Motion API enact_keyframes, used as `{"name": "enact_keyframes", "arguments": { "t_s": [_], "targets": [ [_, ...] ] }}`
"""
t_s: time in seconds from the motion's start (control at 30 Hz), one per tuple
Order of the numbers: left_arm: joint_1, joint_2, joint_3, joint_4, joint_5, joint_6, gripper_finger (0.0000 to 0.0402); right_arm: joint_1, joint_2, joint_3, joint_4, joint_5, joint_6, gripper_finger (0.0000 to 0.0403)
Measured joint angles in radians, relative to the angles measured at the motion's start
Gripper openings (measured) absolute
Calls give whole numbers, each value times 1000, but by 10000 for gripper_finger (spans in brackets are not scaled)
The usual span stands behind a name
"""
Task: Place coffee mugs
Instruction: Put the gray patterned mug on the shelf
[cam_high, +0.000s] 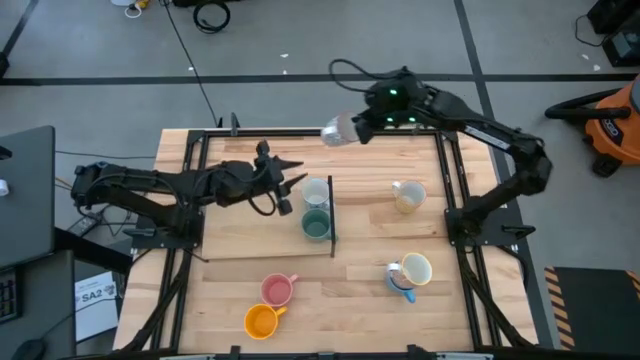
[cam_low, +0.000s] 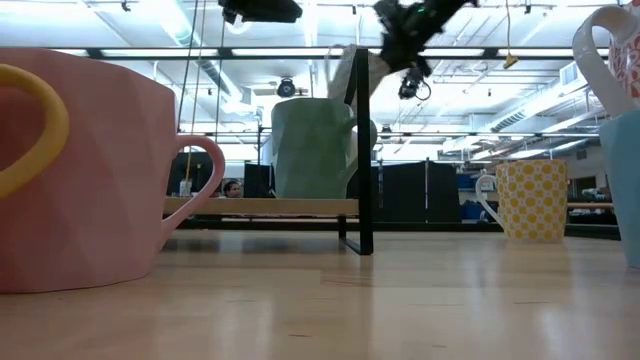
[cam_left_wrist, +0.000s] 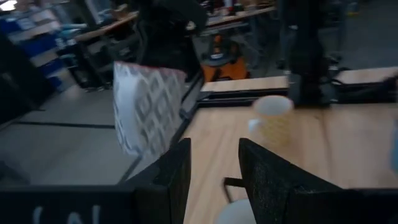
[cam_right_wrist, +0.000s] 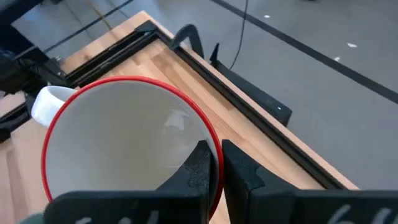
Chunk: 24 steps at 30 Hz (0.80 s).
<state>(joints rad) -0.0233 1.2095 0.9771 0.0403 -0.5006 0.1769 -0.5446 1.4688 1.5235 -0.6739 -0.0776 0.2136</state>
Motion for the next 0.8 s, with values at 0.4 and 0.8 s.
{"name": "enact_keyframes", "arguments": {
  "t_s": [0.4, 0.8],
  "targets": [
    [87, 0, 0, -4, -138, 3, 141, 70, 345, 291, -25, -2, -79, 28],
    [94, -63, 0, -198, -198, -19, 141, 102, 511, 426, -11, -107, -113, 28]
  ]
}}
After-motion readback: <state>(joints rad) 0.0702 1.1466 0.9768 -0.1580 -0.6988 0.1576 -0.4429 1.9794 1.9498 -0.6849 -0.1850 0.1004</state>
